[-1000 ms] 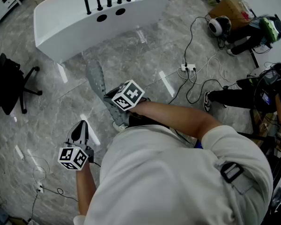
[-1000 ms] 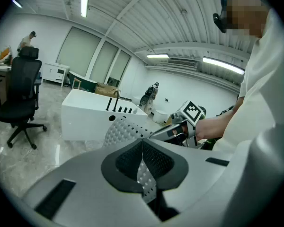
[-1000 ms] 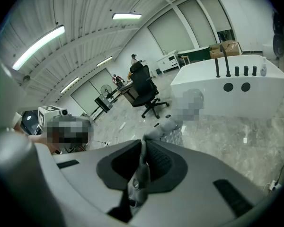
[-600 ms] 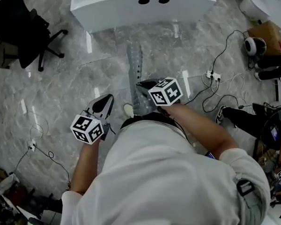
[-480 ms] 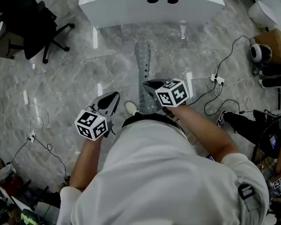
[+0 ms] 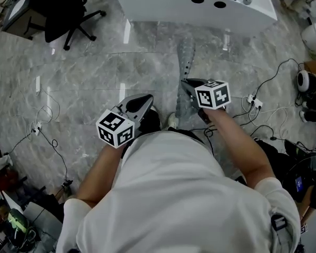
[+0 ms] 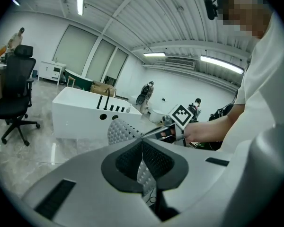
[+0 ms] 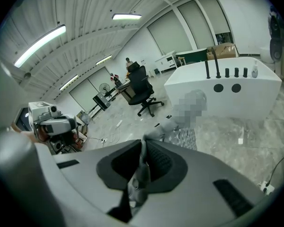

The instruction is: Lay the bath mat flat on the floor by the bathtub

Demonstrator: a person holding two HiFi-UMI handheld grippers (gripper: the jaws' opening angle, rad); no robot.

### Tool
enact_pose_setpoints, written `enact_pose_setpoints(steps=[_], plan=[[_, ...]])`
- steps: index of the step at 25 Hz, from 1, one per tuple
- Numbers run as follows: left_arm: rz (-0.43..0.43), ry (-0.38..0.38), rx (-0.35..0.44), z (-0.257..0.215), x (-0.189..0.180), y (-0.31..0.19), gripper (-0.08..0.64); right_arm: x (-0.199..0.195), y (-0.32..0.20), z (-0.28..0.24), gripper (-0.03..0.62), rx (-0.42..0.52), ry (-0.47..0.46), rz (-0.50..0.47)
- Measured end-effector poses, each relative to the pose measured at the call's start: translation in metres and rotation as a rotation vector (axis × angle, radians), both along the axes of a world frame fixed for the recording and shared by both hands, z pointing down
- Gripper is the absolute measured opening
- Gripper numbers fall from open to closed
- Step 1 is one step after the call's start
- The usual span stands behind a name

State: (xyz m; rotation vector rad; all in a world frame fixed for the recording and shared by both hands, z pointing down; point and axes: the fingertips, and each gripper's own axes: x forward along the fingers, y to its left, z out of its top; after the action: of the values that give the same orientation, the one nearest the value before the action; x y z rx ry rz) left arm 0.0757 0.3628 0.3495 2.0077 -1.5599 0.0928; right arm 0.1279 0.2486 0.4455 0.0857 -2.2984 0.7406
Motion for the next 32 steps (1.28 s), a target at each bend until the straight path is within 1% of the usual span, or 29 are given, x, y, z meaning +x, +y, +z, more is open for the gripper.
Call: enact_pose_setpoints(steps=[3, 7, 10, 14, 18, 23, 28, 32], plan=[[0.01, 0.005, -0.007, 0.001, -0.008, -0.003, 0.018, -0.016, -0.018, 0.005, 0.04, -0.011, 0.004, 0.018], [0.021, 0.026, -0.009, 0.01, -0.041, -0.031, 0.018, -0.049, -0.056, 0.007, 0.04, -0.006, -0.001, 0.046], [0.036, 0.033, -0.002, 0.015, -0.079, -0.055, 0.018, -0.081, -0.075, 0.008, 0.04, -0.002, -0.005, 0.064], [0.06, 0.034, 0.011, 0.014, -0.141, -0.089, 0.018, -0.13, -0.097, 0.011, 0.039, 0.003, 0.002, 0.079], [0.083, 0.037, 0.002, 0.012, -0.201, -0.122, 0.018, -0.185, -0.12, 0.015, 0.038, -0.008, 0.007, 0.099], [0.106, 0.051, -0.007, 0.017, -0.268, -0.146, 0.018, -0.267, -0.149, 0.024, 0.038, 0.0, 0.019, 0.107], [0.126, 0.089, -0.029, 0.034, -0.304, -0.164, 0.018, -0.337, -0.177, 0.036, 0.038, 0.004, 0.022, 0.101], [0.122, 0.13, -0.048, 0.048, -0.318, -0.176, 0.018, -0.385, -0.194, 0.046, 0.038, -0.001, 0.015, 0.079]])
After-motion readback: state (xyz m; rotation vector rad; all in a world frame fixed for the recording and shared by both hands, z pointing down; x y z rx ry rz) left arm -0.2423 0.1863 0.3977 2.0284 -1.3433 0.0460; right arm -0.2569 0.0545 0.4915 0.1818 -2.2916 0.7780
